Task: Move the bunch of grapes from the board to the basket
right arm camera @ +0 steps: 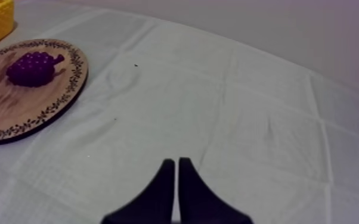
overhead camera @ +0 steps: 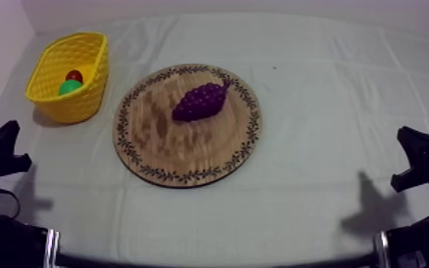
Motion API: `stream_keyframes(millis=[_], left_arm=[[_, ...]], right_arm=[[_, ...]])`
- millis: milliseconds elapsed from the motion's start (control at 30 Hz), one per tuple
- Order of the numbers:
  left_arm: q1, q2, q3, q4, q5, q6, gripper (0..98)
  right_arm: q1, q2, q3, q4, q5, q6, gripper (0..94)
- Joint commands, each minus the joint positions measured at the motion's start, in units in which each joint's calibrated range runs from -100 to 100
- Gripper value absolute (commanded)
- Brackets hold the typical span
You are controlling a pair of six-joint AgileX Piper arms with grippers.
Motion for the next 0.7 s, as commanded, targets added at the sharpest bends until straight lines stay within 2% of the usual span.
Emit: stream_keyframes(millis=[0, 667], left_arm=[[0.3, 0.0, -0.2, 0.91, 4.0, 2.0, 0.0], [0.8, 0.0, -1.0, 0.86, 4.2, 2.6, 0.0]], right_arm=[[0.0, 0.0, 0.0, 0.0, 0.0, 0.0, 0.4], [0.0, 0.0, 0.0, 0.0, 0.0, 0.0, 0.4]])
